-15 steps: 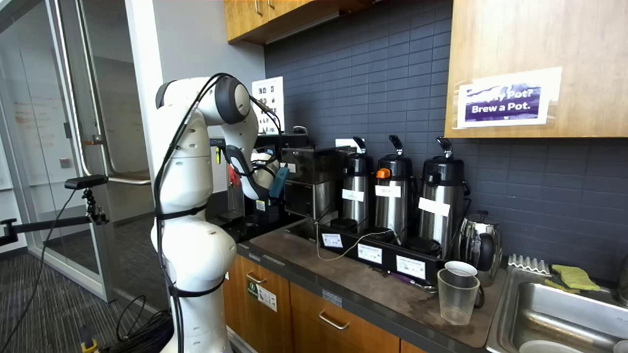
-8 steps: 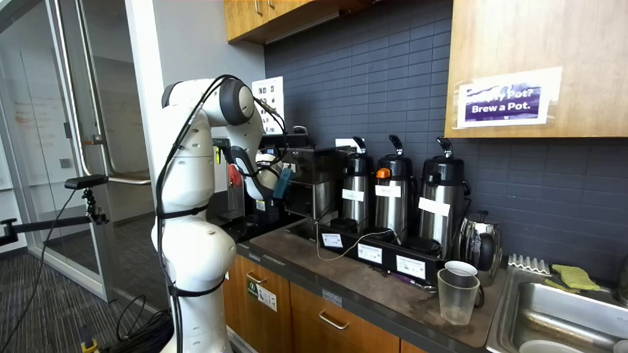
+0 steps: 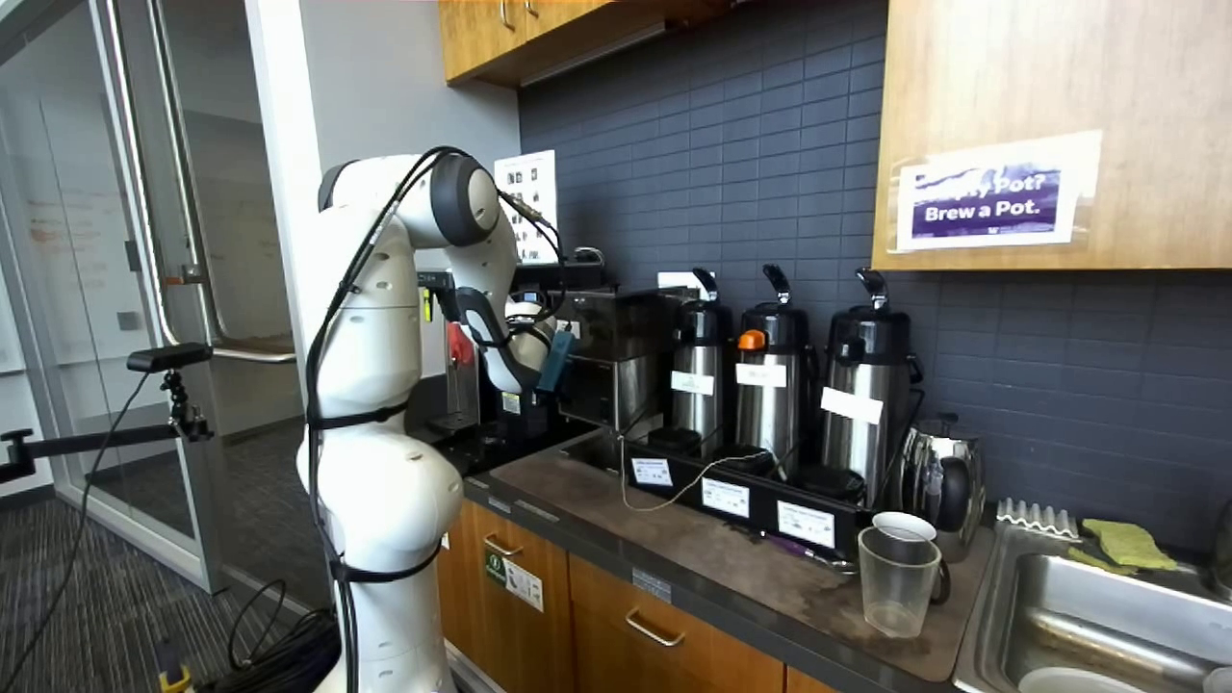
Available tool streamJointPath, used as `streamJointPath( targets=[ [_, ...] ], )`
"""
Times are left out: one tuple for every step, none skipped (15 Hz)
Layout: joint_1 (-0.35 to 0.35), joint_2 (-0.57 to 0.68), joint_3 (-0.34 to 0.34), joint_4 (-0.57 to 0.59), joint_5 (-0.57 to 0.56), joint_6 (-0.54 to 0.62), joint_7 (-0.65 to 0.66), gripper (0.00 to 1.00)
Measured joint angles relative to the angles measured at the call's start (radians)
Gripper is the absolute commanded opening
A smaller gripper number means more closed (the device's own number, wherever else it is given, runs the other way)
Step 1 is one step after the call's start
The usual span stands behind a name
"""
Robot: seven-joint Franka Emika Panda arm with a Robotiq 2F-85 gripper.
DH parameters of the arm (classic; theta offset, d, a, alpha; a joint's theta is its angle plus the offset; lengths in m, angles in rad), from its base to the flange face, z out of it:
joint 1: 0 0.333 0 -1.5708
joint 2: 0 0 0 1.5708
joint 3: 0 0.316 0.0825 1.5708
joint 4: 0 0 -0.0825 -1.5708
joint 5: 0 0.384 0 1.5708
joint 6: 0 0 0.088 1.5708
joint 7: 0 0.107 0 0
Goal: Press a button on the coffeemaker
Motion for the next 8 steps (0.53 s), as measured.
streamJointPath(
  targets=[
    [0.0,0.0,-0.001,0.0,-0.011,0.001,0.006,0.0],
    [0.0,0.0,-0.001,0.001,-0.02,0.002,0.008,0.0],
    [0.0,0.001,-0.001,0.001,-0.027,0.002,0.008,0.0],
    [0.0,0.001,-0.001,0.001,-0.036,0.002,0.008,0.0],
    [0.0,0.001,-0.002,0.001,-0.045,0.003,0.007,0.0],
    [0.0,0.001,-0.002,0.001,-0.054,0.005,0.007,0.0],
    [0.0,0.001,-0.003,0.001,-0.059,0.006,0.007,0.0],
    [0.0,0.001,-0.003,0.001,-0.061,0.006,0.006,0.0]
  ],
)
